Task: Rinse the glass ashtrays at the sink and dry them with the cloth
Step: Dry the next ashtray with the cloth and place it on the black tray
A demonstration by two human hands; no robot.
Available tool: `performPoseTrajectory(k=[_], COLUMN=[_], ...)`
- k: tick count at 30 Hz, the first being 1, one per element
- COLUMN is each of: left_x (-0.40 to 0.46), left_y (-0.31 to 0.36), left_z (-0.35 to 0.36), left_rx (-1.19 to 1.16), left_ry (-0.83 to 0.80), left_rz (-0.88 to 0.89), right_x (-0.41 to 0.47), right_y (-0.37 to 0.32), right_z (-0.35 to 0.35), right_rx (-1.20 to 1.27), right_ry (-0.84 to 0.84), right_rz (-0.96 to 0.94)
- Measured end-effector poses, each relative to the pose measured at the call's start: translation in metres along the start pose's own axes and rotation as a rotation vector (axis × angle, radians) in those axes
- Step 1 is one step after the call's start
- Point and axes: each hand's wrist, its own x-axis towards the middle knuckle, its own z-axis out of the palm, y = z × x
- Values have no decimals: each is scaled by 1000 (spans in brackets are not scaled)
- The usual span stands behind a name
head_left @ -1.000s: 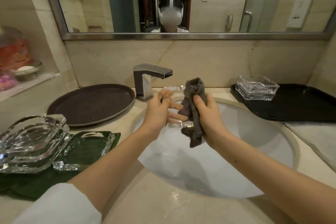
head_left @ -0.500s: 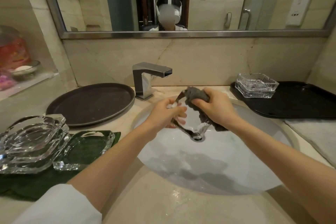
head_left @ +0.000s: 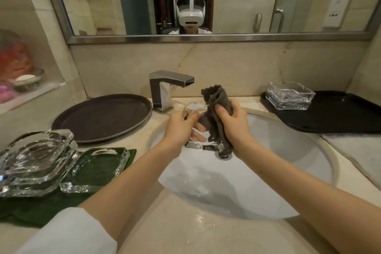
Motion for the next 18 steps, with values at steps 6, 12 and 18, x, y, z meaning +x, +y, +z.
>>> performPoseTrajectory(k=[6,12,18], left_x=[5,4,-1], left_y=[1,0,0], left_z=[-2,-1,-2], left_rx=[-190,2,280], left_ry=[252,127,-24], left_rz=[21,-12,50], right_x=[-16,17,22], right_y=[11,-8,-2], right_z=[19,-3,-27], right_rx=[158,-544,-388], right_ry=[-22,-195,-401], right_rz=[302,32,213])
